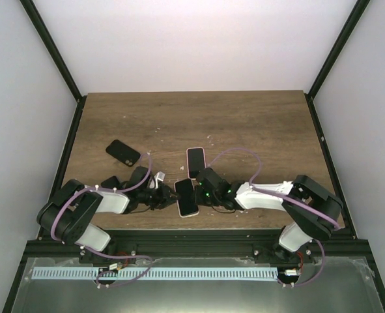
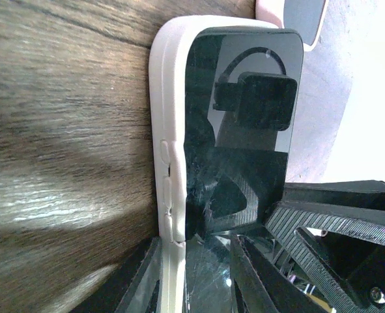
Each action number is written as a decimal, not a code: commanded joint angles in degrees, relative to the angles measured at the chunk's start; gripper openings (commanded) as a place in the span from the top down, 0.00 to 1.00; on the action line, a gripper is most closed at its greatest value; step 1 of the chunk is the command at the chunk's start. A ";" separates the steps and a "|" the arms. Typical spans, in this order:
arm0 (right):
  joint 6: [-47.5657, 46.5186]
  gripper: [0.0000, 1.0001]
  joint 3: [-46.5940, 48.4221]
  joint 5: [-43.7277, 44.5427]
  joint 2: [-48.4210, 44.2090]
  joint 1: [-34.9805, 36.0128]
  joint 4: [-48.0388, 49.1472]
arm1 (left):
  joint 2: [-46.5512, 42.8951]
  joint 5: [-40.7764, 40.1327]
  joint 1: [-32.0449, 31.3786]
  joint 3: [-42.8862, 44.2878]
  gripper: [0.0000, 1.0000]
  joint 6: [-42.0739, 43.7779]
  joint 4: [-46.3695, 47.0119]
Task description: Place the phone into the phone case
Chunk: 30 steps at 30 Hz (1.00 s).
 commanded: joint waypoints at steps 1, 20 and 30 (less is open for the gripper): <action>0.82 0.83 -1.45 7.54 -1.06 0.32 6.80 | 0.41 2.37 -2.25 -0.79 0.69 0.06 3.05; -5.84 0.22 -2.84 8.88 -13.22 -0.99 -1.60 | -4.21 0.22 -2.45 0.39 0.68 2.07 -4.07; -14.15 0.05 -5.46 2.47 -18.61 -4.30 -2.08 | -9.01 -4.79 -0.40 4.03 0.56 8.70 -15.82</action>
